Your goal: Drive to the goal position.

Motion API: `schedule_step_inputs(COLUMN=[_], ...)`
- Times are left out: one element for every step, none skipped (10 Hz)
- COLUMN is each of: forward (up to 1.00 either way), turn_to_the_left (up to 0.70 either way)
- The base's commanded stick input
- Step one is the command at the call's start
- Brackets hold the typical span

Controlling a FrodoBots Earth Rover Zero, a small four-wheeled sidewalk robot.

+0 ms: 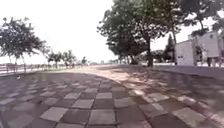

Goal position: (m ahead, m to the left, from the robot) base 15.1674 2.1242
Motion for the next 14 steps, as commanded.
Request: schedule_step_inputs(forward=[0.85, 0.85, 0.85, 0.85, 0.85, 0.85, 0.85, 0.85, 0.85, 0.85, 0.85, 0.85, 0.85, 0.85], turn_to_the_left=[0.0, 0.0, 0.0, 0.0, 0.0, 0.0, 0.0, 0.0, 0.0, 0.0, 0.0, 0.0, 0.0, 0.0])
